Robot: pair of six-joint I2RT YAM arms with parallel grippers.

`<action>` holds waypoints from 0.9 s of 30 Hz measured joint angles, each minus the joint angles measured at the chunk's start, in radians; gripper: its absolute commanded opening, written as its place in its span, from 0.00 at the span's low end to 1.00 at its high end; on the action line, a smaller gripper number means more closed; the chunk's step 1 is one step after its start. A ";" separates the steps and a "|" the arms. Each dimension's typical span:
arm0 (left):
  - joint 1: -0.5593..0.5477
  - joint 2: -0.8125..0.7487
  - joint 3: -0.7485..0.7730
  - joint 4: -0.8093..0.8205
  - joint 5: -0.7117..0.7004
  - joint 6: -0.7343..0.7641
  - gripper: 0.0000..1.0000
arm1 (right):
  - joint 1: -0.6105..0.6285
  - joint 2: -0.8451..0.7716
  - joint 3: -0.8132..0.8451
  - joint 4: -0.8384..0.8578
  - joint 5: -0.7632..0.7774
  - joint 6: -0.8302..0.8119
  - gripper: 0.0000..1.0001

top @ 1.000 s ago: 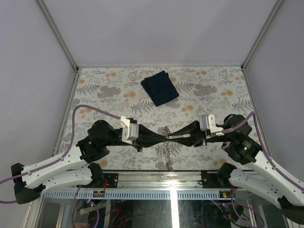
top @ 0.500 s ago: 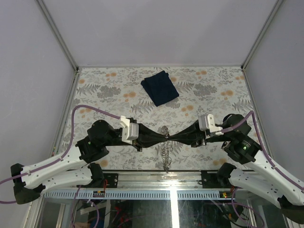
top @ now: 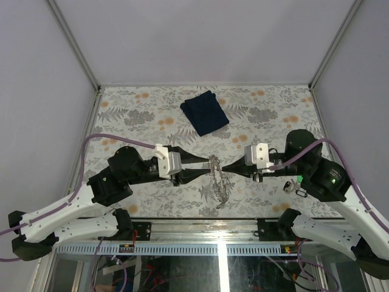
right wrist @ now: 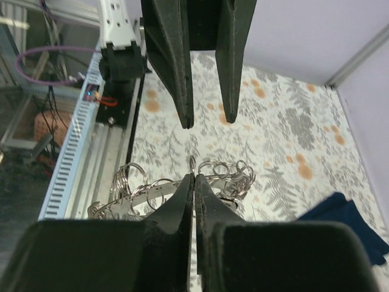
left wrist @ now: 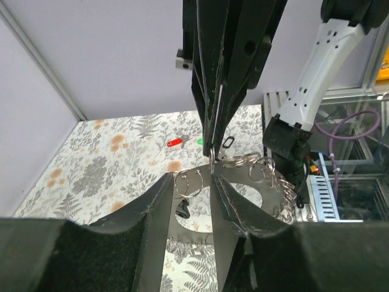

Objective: Put the keys on the keyring

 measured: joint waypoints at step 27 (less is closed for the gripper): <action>0.000 0.176 0.098 -0.163 -0.029 0.059 0.29 | 0.000 0.119 0.146 -0.302 0.154 -0.158 0.00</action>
